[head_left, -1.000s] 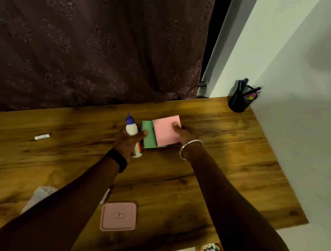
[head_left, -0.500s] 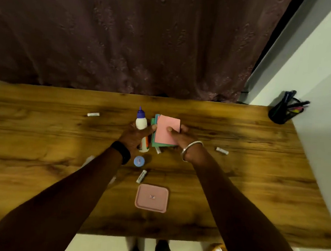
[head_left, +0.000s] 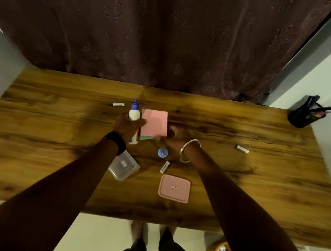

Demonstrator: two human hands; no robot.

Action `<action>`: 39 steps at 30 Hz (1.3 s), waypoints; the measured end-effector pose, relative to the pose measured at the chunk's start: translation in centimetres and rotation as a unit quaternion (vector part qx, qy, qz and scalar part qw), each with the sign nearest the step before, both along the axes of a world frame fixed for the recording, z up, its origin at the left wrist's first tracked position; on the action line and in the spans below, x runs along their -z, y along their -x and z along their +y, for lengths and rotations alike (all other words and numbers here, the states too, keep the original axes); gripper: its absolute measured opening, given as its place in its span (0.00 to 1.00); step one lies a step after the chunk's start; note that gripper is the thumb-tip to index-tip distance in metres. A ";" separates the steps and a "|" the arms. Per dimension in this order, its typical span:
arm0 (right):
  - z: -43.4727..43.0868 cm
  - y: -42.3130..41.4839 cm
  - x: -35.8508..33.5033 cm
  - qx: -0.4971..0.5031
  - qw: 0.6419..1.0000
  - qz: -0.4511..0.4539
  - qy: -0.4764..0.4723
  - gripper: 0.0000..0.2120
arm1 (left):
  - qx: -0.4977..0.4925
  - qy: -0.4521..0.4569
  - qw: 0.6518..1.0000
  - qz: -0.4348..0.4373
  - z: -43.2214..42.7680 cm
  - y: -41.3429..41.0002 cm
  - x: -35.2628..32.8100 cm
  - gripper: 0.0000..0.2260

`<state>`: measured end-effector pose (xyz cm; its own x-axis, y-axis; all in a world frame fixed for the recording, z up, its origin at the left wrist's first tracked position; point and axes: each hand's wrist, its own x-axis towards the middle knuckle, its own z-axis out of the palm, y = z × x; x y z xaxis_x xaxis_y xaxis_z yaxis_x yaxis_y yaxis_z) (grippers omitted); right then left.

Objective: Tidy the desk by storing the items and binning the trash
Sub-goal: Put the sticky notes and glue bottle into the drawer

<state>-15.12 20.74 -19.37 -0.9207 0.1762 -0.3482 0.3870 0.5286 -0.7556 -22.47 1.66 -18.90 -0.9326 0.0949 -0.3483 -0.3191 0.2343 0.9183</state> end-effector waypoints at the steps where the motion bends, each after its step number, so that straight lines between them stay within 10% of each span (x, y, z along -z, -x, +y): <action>1: -0.1 -0.4 0.5 -0.035 0.998 -0.006 -0.045 0.22 | -0.004 0.001 1.000 -0.001 -0.3 0.0 -0.1 0.12; 8: -1.3 -2.3 3.3 -0.135 0.975 -0.014 -0.177 0.22 | -0.003 -0.006 1.000 -0.016 -1.3 0.2 0.3 0.15; 13: -0.9 -2.6 2.1 0.095 0.993 0.072 -0.010 0.07 | 0.010 -0.007 1.000 -0.029 -1.7 0.1 0.7 0.14; 20: -0.8 -2.1 -1.3 0.218 0.918 0.136 0.303 0.09 | 0.011 -0.046 0.999 -0.007 -2.0 -1.0 -0.7 0.10; 39: -8.9 -13.7 -4.6 0.155 0.930 0.167 0.287 0.14 | -0.034 -0.124 0.991 0.028 -8.3 -16.3 -5.1 0.09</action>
